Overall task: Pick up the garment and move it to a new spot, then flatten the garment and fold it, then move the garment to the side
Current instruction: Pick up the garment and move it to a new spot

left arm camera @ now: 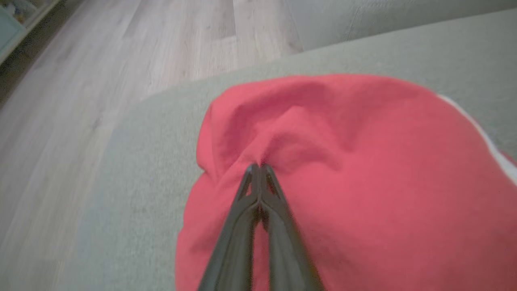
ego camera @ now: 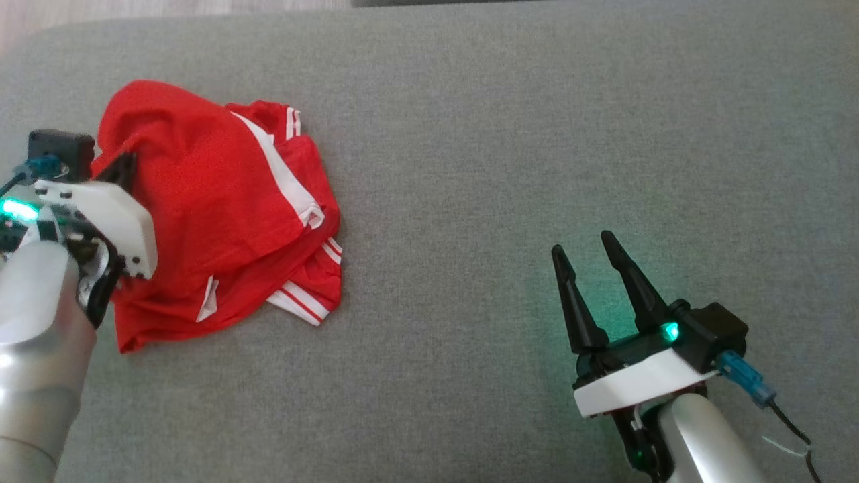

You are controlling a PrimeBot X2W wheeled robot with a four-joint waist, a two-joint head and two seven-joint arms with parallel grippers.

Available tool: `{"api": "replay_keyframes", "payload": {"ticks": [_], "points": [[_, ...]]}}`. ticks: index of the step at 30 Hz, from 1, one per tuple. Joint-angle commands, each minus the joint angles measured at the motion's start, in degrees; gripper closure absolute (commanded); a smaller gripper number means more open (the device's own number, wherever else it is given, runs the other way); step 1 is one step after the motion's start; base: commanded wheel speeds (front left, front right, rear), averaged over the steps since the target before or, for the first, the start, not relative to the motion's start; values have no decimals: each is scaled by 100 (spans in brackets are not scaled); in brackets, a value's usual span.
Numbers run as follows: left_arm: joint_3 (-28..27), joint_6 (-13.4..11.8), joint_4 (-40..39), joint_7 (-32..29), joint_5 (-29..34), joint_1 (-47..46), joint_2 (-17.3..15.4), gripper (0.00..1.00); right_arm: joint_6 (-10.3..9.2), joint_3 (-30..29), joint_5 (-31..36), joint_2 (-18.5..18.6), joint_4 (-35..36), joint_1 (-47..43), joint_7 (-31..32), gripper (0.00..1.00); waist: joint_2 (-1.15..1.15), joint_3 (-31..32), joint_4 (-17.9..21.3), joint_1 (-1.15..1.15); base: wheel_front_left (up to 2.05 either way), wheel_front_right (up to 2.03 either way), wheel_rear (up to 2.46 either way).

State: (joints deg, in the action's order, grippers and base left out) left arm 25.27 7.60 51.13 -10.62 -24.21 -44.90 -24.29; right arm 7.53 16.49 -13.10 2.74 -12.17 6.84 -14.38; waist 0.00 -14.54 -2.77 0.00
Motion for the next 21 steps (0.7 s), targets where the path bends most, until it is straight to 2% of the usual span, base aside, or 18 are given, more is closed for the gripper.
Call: {"api": "replay_keyframes", "payload": {"ticks": [1,7,11,13,16,21], "points": [[-112,-12,-147,213,-25,-403,-337,100,-4,127,-48,14,135,103,-62,0,0,65,-14,0,0,0,0],[82,-11,-472,1245,-62,-604,-451,100,-4,122,-86,14,24,-18,-62,0,0,510,-40,0,0,0,0],[168,-11,-903,1645,-61,-627,-490,100,-4,76,-73,14,-6,-113,-62,0,0,791,-47,0,0,0,0],[197,-11,-1050,1706,-52,-624,-505,100,-4,37,-85,14,2,-141,-62,0,0,859,-46,0,0,0,0],[303,-12,-1737,1800,-30,-557,-579,100,-4,-105,-123,14,19,-236,-62,0,0,1092,-11,0,0,0,0],[408,-82,-2738,1548,-74,-339,-558,100,-4,-241,-163,14,76,-259,-62,0,0,1223,191,0,0,0,0]]}}
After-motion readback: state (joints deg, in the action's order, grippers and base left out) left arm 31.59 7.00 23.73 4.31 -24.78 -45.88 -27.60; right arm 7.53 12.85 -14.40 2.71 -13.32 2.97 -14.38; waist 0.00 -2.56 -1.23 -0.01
